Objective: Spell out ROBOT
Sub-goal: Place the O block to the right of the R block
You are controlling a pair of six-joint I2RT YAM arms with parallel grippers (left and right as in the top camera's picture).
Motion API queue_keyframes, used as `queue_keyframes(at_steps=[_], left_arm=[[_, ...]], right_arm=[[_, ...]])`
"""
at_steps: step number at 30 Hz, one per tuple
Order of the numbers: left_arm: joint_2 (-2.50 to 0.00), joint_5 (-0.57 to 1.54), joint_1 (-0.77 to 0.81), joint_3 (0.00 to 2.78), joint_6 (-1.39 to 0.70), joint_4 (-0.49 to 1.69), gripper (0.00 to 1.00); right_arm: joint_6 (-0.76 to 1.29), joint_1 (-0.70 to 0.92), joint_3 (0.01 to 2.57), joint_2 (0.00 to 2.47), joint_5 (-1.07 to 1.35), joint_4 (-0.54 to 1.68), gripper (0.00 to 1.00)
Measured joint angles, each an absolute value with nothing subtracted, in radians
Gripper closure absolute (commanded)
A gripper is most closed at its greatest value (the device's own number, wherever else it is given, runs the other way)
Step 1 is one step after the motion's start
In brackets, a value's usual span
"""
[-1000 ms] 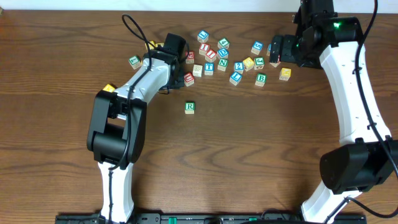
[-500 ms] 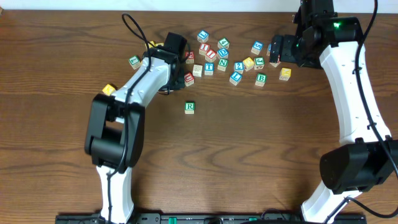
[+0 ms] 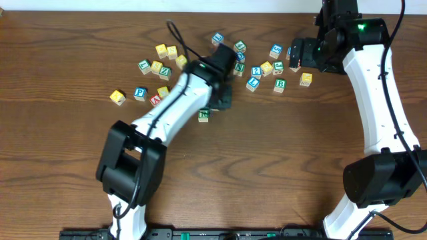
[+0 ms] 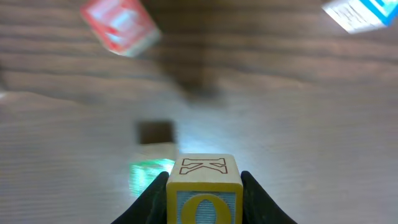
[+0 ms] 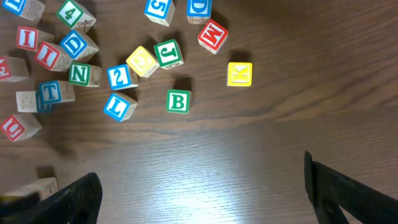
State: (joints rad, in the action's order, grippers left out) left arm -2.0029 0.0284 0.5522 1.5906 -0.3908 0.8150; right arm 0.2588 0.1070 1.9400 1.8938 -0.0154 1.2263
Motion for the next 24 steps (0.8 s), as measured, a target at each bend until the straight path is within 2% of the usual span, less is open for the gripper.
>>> queue_keyframes(at_steps=[6, 24], left_arm=[[-2.004, 0.005, 0.612, 1.541, -0.444, 0.791, 0.76], [-2.065, -0.067, 0.604, 1.494, -0.498, 0.708, 0.76]], right_arm=[[0.259, 0.107, 1.940, 1.894, -0.015, 1.236, 0.01], [0.259, 0.107, 1.940, 1.894, -0.020, 1.238, 0.01]])
